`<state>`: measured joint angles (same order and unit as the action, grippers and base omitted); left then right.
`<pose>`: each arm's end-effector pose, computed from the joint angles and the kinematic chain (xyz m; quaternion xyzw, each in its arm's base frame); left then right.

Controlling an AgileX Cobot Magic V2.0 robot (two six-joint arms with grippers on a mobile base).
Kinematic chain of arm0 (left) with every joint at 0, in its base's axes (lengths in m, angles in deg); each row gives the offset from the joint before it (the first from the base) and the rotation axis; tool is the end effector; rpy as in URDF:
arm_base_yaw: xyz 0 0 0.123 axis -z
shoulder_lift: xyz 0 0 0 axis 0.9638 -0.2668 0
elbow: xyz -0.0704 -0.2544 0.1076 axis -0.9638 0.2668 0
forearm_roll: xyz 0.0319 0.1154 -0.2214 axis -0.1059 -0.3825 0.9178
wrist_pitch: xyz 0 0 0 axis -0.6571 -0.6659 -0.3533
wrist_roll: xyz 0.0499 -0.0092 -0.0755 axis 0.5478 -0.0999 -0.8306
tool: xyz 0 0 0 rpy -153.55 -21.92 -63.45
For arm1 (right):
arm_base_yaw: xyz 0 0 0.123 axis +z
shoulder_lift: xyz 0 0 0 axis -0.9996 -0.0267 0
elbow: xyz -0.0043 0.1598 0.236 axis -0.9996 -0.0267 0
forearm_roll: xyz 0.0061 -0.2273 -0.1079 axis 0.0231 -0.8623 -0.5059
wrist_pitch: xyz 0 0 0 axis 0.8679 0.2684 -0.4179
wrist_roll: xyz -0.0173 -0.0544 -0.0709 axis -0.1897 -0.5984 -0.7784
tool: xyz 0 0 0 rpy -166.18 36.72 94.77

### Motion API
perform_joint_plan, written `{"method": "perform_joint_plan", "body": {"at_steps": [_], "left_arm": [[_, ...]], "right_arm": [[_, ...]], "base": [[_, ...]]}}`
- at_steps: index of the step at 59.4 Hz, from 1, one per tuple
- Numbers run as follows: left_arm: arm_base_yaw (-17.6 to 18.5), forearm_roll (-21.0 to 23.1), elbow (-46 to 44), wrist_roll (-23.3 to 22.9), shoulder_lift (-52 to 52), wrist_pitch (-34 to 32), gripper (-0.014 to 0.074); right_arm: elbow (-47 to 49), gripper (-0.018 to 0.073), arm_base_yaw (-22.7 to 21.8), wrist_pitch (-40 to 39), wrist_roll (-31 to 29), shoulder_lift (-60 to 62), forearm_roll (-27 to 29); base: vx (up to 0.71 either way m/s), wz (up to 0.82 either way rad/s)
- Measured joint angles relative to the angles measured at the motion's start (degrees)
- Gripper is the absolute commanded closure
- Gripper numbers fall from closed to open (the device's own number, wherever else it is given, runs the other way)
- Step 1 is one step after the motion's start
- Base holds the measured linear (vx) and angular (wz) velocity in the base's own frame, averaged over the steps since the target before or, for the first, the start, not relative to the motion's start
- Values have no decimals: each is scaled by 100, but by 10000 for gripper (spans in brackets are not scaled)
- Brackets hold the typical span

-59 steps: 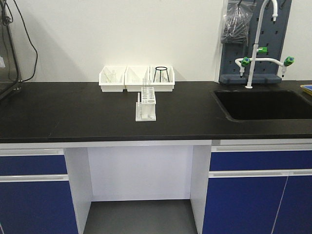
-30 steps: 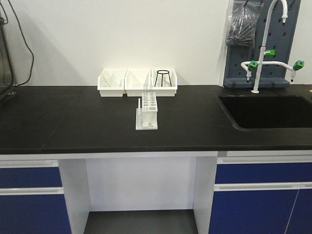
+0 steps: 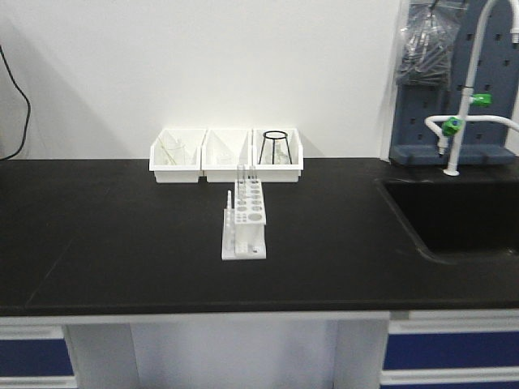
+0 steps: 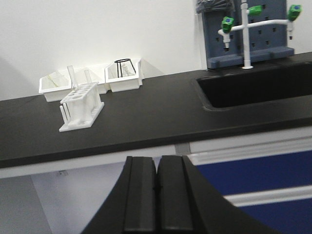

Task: Flip and reinsert test tube from rack
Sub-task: 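Drive the base toward the white test-tube rack on the bench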

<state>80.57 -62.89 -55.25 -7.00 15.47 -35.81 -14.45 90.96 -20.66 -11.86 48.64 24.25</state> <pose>0.0561 -0.0059 0.1982 0.0461 0.6970 -0.0282 0.7150 0.0569 0.0019 0.1964 0.0327 0.7103 0.0584 0.7007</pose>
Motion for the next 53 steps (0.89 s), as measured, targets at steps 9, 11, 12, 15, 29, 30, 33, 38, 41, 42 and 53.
{"method": "perform_joint_plan", "body": {"at_steps": [9, 11, 12, 15, 29, 30, 33, 38, 41, 42, 53], "left_arm": [[0, 0, 0, 0, 0, 5, 602], [0, 0, 0, 0, 0, 5, 602], [0, 0, 0, 0, 0, 5, 602], [0, 0, 0, 0, 0, 5, 602], [0, 0, 0, 0, 0, 5, 602], [0, 0, 0, 0, 0, 5, 602], [0, 0, 0, 0, 0, 5, 602], [0, 0, 0, 0, 0, 5, 602], [0, 0, 0, 0, 0, 5, 602], [0, 0, 0, 0, 0, 5, 602], [0, 0, 0, 0, 0, 5, 602]], "right_arm": [[0, 570, 0, 0, 0, 0, 0], [0, 570, 0, 0, 0, 0, 0], [0, 570, 0, 0, 0, 0, 0], [0, 570, 0, -6, 0, 0, 0], [0, 570, 0, -6, 0, 0, 0], [0, 570, 0, -6, 0, 0, 0], [0, 570, 0, -6, 0, 0, 0], [0, 570, 0, -6, 0, 0, 0], [0, 570, 0, -6, 0, 0, 0], [0, 570, 0, -6, 0, 0, 0], [0, 570, 0, -2, 0, 0, 0]], "base": [[44, 12], [44, 10], [43, 10], [43, 10], [42, 5], [40, 1], [40, 1], [38, -1], [38, -3], [37, -4], [35, -4]]}}
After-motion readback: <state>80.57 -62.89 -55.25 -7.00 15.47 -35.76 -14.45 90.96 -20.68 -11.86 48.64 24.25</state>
